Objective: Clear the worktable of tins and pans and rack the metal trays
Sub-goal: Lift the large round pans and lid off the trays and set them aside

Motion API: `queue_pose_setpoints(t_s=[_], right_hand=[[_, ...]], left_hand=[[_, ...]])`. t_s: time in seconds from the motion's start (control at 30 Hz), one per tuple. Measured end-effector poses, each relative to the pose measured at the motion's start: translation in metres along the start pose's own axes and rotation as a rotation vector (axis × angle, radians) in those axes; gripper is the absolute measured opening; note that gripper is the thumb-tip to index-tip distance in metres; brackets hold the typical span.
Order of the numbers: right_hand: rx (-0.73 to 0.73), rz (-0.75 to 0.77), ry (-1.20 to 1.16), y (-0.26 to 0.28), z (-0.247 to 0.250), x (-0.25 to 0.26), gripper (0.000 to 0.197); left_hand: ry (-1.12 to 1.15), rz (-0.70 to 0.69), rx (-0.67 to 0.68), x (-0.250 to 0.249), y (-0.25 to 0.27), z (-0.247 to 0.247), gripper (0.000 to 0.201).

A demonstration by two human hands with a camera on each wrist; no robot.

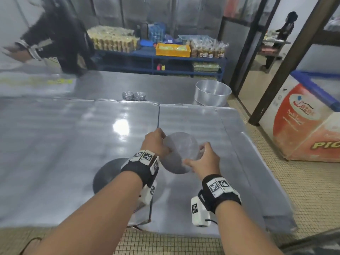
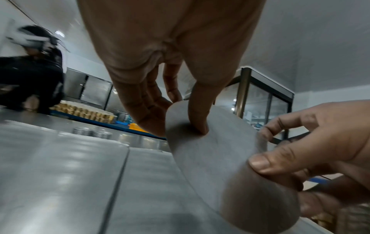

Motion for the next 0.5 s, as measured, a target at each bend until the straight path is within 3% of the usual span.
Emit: queue_pose_setpoints(t_s=[0.27, 0.5], right_hand=[[0.116, 0.114, -0.053, 0.045, -0.066, 0.059, 0.039], [0.121, 0.176, -0.078, 0.073, -0.098, 0.090, 0.017]], left_hand=[[-0.040, 0.035, -0.046, 0.075, 0.006, 0.080, 0.029], [-0.054, 0.058, -0.085, 0.126, 0.019, 0.116, 0.029]])
Point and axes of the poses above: each hand's wrist, its own y-axis away from the middle knuckle, its own z-axis out of the back of the hand, x = y × z, the point moved 8 cm from there along -y, towards the middle knuckle, and after that the axes turned 14 degrees about -x, right-handed, at the moved point
